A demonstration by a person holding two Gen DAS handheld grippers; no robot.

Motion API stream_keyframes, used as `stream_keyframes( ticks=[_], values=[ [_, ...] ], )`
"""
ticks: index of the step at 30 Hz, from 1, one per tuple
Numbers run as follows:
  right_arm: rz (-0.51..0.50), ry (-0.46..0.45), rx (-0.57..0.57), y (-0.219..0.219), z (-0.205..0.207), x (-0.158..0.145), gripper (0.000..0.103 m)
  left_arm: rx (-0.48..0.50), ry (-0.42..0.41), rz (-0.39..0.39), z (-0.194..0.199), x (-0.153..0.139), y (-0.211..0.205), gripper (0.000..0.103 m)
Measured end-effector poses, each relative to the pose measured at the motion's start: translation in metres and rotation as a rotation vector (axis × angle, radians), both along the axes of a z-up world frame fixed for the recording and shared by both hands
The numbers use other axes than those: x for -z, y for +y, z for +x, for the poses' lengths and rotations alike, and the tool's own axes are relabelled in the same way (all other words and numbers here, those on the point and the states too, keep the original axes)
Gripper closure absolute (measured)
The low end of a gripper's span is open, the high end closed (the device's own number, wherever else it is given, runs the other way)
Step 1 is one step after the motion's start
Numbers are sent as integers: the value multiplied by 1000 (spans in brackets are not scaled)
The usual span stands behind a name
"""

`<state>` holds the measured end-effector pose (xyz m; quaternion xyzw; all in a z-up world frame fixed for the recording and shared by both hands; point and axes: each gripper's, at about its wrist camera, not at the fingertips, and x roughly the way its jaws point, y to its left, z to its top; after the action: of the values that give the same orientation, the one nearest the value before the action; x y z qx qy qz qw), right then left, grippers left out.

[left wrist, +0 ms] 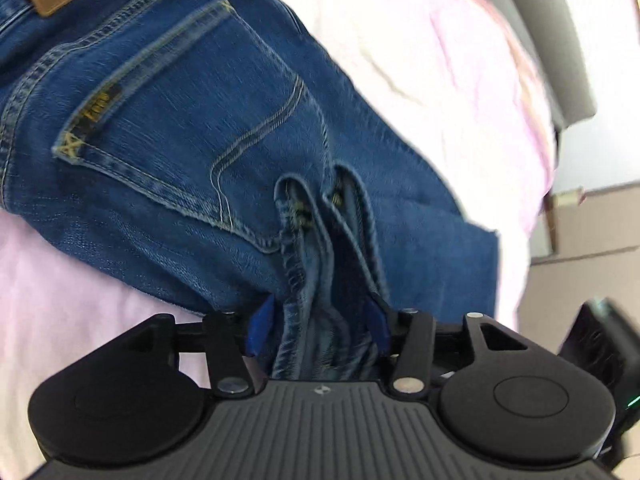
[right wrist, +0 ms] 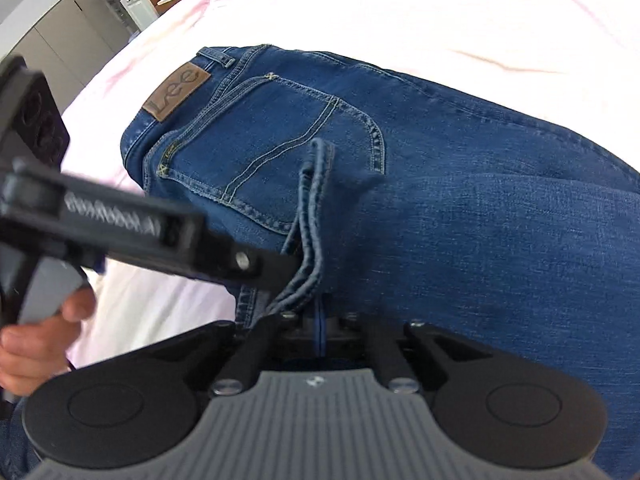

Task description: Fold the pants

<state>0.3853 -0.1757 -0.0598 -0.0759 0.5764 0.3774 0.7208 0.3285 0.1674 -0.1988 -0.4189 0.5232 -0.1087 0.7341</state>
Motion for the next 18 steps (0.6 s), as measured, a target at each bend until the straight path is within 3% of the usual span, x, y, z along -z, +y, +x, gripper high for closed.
stream_keyframes(
  ticks=[1, 4, 8, 11, 14, 18],
  values=[
    [5, -8, -11, 0, -3, 1, 103, -6, -5, -29, 0, 2, 3, 35],
    [39, 4, -34, -2, -9, -2, 103, 22, 9, -3, 5, 4, -6, 35],
    [35, -26, -91, 4, -17, -3, 103, 70, 12, 100, 15, 11, -33, 35],
    [12, -15, -93, 0, -18, -5, 103, 58, 15, 175, 11, 10, -34, 71],
    [-7, -25, -95, -7, -19, -10, 103, 34, -32, 171, -1, -1, -32, 85],
    [-51, -74, -23, -40, -15, -28, 102, 81, -207, 285, -11, -47, -52, 94]
  ],
)
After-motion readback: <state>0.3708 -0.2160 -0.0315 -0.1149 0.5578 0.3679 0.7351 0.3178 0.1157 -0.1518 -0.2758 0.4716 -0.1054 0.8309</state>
